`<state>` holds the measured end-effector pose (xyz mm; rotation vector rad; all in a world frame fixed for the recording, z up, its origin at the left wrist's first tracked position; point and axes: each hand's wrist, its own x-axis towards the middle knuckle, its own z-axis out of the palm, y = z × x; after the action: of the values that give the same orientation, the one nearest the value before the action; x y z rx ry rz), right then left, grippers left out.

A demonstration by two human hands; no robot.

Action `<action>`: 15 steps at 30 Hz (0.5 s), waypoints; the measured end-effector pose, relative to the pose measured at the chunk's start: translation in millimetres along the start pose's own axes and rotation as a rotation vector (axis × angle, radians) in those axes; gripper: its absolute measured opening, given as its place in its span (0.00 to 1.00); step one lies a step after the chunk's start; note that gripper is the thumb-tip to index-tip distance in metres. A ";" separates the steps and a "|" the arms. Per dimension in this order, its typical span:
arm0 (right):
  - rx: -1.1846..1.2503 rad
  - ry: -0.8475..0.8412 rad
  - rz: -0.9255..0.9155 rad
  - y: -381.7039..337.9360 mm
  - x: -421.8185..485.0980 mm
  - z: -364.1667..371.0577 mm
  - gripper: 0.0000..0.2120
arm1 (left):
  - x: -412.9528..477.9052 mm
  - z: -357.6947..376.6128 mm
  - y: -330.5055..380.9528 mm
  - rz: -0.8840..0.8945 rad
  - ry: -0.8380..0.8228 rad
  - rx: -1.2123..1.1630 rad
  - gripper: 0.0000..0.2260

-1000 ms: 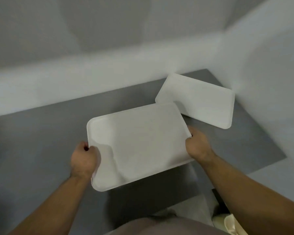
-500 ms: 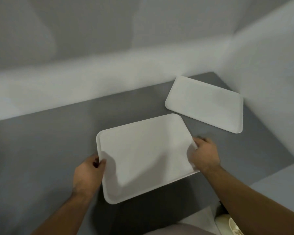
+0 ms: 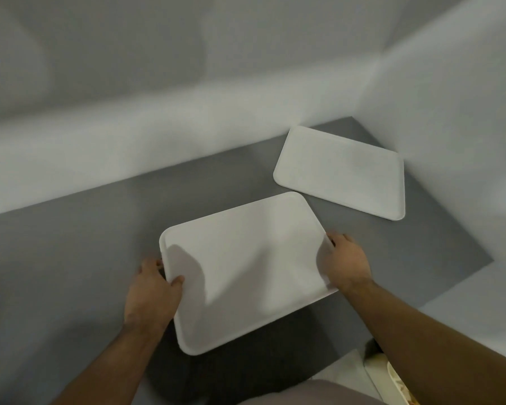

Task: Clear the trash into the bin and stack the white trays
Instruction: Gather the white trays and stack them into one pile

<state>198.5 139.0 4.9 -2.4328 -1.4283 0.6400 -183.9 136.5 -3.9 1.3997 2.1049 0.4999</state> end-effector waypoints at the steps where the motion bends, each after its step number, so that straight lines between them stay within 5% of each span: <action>1: 0.017 -0.004 -0.003 1.2 -0.1 -0.6 0.24 | 1.7 0.7 3.6 0.016 0.007 0.040 0.22; 9: 0.257 -0.078 -0.001 16.5 6.7 -19.0 0.14 | 9.7 16.6 54.4 0.206 -0.107 0.264 0.14; 15: 0.286 0.102 0.041 41.6 33.1 -53.6 0.07 | 13.6 39.9 108.7 0.416 -0.133 0.206 0.08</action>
<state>270.4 148.0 26.0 -2.2417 -1.1624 0.6685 -85.1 191.1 25.2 1.9499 1.8007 0.3408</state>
